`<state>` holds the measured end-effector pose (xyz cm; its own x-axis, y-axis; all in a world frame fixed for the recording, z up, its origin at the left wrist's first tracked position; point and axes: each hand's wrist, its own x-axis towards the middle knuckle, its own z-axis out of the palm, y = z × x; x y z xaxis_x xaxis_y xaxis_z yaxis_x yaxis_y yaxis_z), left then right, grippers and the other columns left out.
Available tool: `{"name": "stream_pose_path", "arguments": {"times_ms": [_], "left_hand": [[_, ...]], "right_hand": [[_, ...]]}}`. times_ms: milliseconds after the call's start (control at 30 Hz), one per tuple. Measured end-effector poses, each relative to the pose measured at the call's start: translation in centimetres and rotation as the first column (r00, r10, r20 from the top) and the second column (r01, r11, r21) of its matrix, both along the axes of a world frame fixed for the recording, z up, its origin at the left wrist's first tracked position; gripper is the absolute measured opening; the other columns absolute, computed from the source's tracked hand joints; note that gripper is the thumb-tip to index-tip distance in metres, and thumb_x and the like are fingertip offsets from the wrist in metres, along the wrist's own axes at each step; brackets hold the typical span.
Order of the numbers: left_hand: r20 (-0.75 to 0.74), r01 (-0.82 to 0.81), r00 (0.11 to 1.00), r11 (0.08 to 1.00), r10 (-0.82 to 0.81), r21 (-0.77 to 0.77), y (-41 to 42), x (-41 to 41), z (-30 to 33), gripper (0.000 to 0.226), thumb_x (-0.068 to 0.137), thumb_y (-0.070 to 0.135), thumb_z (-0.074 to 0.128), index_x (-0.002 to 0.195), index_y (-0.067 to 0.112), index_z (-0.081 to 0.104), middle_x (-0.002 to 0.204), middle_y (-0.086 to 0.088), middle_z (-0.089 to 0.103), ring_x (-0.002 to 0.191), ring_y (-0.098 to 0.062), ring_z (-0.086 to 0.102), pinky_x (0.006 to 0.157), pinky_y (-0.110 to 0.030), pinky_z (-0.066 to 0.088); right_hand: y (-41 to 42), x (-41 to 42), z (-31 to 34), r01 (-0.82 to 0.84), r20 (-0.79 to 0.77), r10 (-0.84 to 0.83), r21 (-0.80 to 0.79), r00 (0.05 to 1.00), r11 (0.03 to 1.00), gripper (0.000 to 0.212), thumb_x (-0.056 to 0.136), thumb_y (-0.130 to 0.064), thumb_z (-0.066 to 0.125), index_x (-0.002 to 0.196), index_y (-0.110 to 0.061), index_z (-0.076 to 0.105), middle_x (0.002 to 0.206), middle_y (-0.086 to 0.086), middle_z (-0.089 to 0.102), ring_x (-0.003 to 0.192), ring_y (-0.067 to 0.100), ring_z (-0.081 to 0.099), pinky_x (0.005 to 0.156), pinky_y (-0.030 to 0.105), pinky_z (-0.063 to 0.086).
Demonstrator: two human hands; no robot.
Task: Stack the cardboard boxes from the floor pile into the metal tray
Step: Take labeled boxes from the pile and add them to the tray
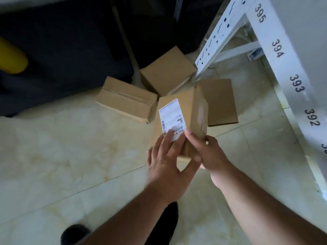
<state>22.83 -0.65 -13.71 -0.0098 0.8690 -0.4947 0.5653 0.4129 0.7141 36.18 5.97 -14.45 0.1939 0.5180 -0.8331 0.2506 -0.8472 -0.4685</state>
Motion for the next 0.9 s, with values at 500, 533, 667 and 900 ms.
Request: {"name": "stream_pose_path", "arguments": {"times_ms": [500,533,667,900], "left_hand": [[0.248,-0.501,0.765,0.792,0.594,-0.35,-1.9,-12.7,2.9,0.048,0.095,0.043,0.067,0.142,0.037,0.057,0.128,0.015,0.072,0.115,-0.007,0.066,0.103,-0.036,0.05],[0.279,-0.512,0.737,0.778,0.615,-0.363,-2.4,-13.7,3.1,0.046,0.093,0.047,0.069,0.137,0.038,0.06,0.122,0.017,0.075,0.112,-0.006,0.068,0.103,-0.036,0.051],[0.352,-0.537,0.688,0.772,0.634,-0.34,-4.3,-16.7,3.9,0.041,0.097,0.043,0.07,0.136,0.041,0.06,0.118,0.022,0.075,0.106,0.005,0.069,0.092,-0.023,0.052],[0.32,-0.635,0.651,0.724,0.689,-0.269,-6.6,-22.1,4.9,0.044,0.098,0.038,0.067,0.14,0.045,0.056,0.117,0.026,0.074,0.101,0.015,0.066,0.081,-0.009,0.048]], "right_hand": [[-3.1,-7.6,5.4,-0.118,-0.3,0.103,-0.031,0.948,0.993,0.035,0.098,-0.051,0.052,0.116,-0.03,0.073,0.112,-0.004,0.079,0.111,0.018,0.07,0.106,0.043,0.047],[-3.3,-8.3,5.5,-0.141,-0.314,0.131,-0.009,0.94,0.99,0.037,0.1,-0.05,0.05,0.122,-0.029,0.071,0.115,-0.007,0.078,0.115,0.015,0.07,0.108,0.043,0.046],[-3.8,-11.4,5.9,-0.174,-0.325,0.198,0.103,0.925,0.979,0.04,0.103,-0.048,0.046,0.132,-0.028,0.066,0.124,-0.01,0.075,0.12,0.01,0.066,0.107,0.039,0.046],[-5.0,-18.6,6.3,-0.255,-0.314,0.306,0.192,0.899,0.948,0.043,0.107,-0.052,0.036,0.14,-0.036,0.058,0.127,-0.018,0.072,0.115,0.0,0.067,0.094,0.027,0.047]]}}
